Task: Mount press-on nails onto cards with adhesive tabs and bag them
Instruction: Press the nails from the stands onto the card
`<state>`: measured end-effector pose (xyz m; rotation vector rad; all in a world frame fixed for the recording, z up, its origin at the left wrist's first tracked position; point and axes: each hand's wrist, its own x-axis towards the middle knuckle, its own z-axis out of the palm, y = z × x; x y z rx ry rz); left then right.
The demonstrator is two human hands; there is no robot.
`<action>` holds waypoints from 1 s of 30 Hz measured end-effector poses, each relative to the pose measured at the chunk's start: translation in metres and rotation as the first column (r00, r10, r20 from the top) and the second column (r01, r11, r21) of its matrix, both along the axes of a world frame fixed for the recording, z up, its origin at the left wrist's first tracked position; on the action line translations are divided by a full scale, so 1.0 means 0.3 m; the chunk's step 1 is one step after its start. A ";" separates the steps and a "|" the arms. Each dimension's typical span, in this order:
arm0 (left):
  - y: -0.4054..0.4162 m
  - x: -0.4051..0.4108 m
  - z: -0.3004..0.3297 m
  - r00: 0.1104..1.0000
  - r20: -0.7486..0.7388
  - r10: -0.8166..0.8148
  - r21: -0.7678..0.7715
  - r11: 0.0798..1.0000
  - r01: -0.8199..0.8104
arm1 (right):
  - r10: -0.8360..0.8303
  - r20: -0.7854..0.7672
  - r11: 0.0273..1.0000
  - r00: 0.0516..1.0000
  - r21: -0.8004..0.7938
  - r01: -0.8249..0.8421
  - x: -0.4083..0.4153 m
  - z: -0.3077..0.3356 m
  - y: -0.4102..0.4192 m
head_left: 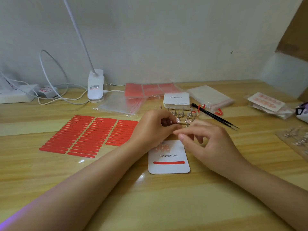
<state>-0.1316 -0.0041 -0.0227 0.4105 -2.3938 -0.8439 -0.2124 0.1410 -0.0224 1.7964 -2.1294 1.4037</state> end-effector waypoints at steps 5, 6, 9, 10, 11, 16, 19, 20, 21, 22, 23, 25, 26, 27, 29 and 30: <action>0.009 0.001 0.000 1.000 -0.016 -0.002 -0.014 1.000 0.002 | -0.134 -0.142 0.990 0.981 -0.067 0.125 -0.059 0.020 -0.033; 0.010 0.000 0.001 1.000 -0.022 0.000 -0.010 1.000 0.000 | -0.147 -0.196 0.989 0.970 -0.063 0.137 -0.071 0.022 -0.039; 0.012 0.000 0.002 0.999 -0.033 0.002 -0.008 1.000 -0.002 | -0.145 -0.333 0.989 0.932 -0.060 0.132 -0.096 0.017 -0.055; 0.012 0.001 0.003 0.999 -0.035 0.000 -0.009 1.000 -0.001 | -0.142 -0.362 0.990 0.921 -0.066 0.127 -0.103 0.013 -0.061; 0.012 0.002 0.003 0.999 -0.035 -0.001 -0.009 1.000 0.001 | -0.142 -0.383 0.990 0.913 -0.075 0.123 -0.110 0.009 -0.066; 0.014 0.003 0.008 1.000 -0.021 0.002 -0.021 1.000 -0.002 | -0.126 -0.392 0.989 0.911 -0.115 0.088 -0.131 -0.009 -0.075; 0.014 0.002 0.008 1.000 -0.015 0.007 -0.020 1.000 -0.008 | -0.121 -0.400 0.990 0.909 -0.119 0.079 -0.132 -0.009 -0.077; 0.014 0.002 0.008 1.000 -0.014 0.009 -0.017 1.000 -0.009 | -0.121 -0.403 0.990 0.907 -0.118 0.079 -0.132 -0.008 -0.078; 0.014 0.002 0.008 1.000 -0.015 0.009 -0.015 1.000 -0.009 | -0.122 -0.408 0.990 0.905 -0.120 0.080 -0.132 -0.008 -0.078; 0.014 0.001 0.008 1.000 -0.015 0.007 -0.013 1.000 -0.008 | -0.125 -0.412 0.989 0.903 -0.123 0.081 -0.131 -0.008 -0.079; 0.013 0.001 0.008 1.000 -0.013 0.007 -0.012 1.000 -0.007 | -0.128 -0.412 0.989 0.902 -0.127 0.082 -0.131 -0.008 -0.079; 0.012 0.000 0.008 1.000 -0.011 0.007 -0.011 1.000 -0.007 | -0.133 -0.409 0.988 0.903 -0.130 0.087 -0.129 -0.009 -0.081; 0.011 -0.001 0.007 1.000 -0.012 0.006 -0.010 1.000 -0.007 | -0.136 -0.406 0.987 0.904 -0.131 0.089 -0.129 -0.009 -0.082; 0.010 -0.002 0.006 1.000 -0.015 0.007 -0.008 1.000 -0.007 | -0.139 -0.401 0.987 0.905 -0.134 0.092 -0.128 -0.010 -0.083; 0.009 -0.003 0.003 1.000 -0.017 0.007 -0.002 1.000 -0.007 | -0.148 -0.384 0.985 0.911 -0.142 0.100 -0.129 -0.011 -0.086; 0.008 -0.004 0.002 1.000 -0.015 0.007 -0.002 1.000 -0.007 | -0.151 -0.373 0.984 0.916 -0.146 0.103 -0.129 -0.011 -0.088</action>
